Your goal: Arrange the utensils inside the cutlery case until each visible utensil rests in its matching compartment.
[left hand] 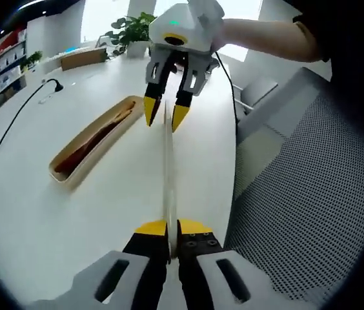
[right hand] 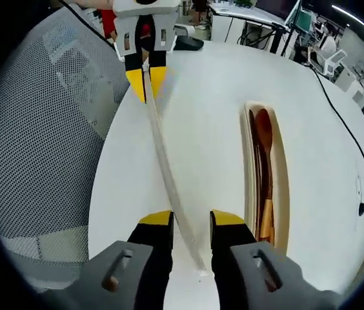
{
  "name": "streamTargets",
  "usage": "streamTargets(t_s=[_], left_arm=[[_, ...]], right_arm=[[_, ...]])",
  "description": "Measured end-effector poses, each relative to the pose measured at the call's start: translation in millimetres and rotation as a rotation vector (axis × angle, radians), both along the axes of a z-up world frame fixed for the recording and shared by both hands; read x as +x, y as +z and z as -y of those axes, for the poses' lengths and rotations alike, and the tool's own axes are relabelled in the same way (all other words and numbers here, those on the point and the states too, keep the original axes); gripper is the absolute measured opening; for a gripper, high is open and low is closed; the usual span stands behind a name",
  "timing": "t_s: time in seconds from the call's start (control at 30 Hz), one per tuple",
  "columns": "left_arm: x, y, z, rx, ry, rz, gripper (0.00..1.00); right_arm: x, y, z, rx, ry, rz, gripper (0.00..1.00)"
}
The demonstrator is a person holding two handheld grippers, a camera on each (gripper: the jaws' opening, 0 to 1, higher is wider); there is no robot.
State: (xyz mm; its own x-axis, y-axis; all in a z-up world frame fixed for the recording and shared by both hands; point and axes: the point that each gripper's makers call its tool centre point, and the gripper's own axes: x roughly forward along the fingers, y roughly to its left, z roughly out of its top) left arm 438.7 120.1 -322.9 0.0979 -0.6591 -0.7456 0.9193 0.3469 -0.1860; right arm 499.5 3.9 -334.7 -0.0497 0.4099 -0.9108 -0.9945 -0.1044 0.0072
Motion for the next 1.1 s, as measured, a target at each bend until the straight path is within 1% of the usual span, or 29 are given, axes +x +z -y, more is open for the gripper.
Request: streamTargets(t_s=[0.07,0.17,0.23,0.3,0.33,0.37,0.43,0.5,0.57,0.67,0.73,0.77,0.8,0.83,0.93,1.03,1.1], left_arm=[[-4.3,2.4,3.1,-0.025,0.017,-0.041,0.04],[-3.9,5.6,5.3,-0.045,0.023,-0.049,0.04],[-4.4,6.4,6.0,-0.05,0.029,-0.056,0.04],[-5.0,7.5,6.3,-0.049,0.028,-0.046,0.04],[-5.6,8.1,6.7,-0.053,0.031,-0.054,0.04],[-6.9,8.8,7.2,-0.054,0.032,-0.064,0.04],[-8.2,9.8,7.8,-0.053,0.024,-0.058,0.04],[-8.0,12.0,8.3,-0.072,0.044,-0.079,0.04],[-7.8,11.6,7.5,-0.07,0.043,-0.077,0.04],[-9.1,12.0,6.6,-0.075,0.052,-0.093,0.04],[-9.7,13.1,7.1,-0.08,0.058,-0.101,0.04],[-10.1,13.1,7.4,-0.081,0.06,-0.107,0.04],[-11.1,13.3,7.9,-0.083,0.061,-0.113,0.04],[-11.1,12.8,8.3,-0.083,0.06,-0.113,0.04],[-12.3,13.2,9.8,-0.091,0.065,-0.126,0.04],[-11.9,15.7,12.3,-0.113,0.082,-0.143,0.04],[-13.2,17.9,13.8,-0.128,0.094,-0.172,0.04]], right_arm=[[-0.7,1.0,1.9,0.006,-0.006,0.01,0.25],[-0.4,5.5,3.2,0.023,-0.021,0.03,0.32],[-0.2,8.5,5.5,0.027,-0.03,0.047,0.35],[0.3,11.9,6.6,0.039,-0.037,0.062,0.38],[1.1,14.3,7.6,0.048,-0.05,0.067,0.4],[1.4,16.5,7.7,0.059,-0.056,0.071,0.4],[1.4,20.7,7.8,0.079,-0.067,0.075,0.41],[0.5,26.3,6.9,0.111,-0.071,0.086,0.42],[1.8,29.5,5.8,0.132,-0.086,0.095,0.42],[3.2,34.1,6.6,0.144,-0.091,0.119,0.47],[3.3,39.4,5.8,0.16,-0.09,0.134,0.46],[2.8,42.9,3.7,0.177,-0.099,0.131,0.46],[1.3,49.8,-2.5,0.219,-0.121,0.121,0.46],[2.0,55.5,-5.3,0.239,-0.126,0.134,0.48],[2.1,62.0,-8.9,0.24,-0.115,0.168,0.52],[-0.3,66.8,-12.8,0.25,-0.108,0.177,0.54],[-2.7,68.5,-14.6,0.253,-0.1,0.184,0.55]])
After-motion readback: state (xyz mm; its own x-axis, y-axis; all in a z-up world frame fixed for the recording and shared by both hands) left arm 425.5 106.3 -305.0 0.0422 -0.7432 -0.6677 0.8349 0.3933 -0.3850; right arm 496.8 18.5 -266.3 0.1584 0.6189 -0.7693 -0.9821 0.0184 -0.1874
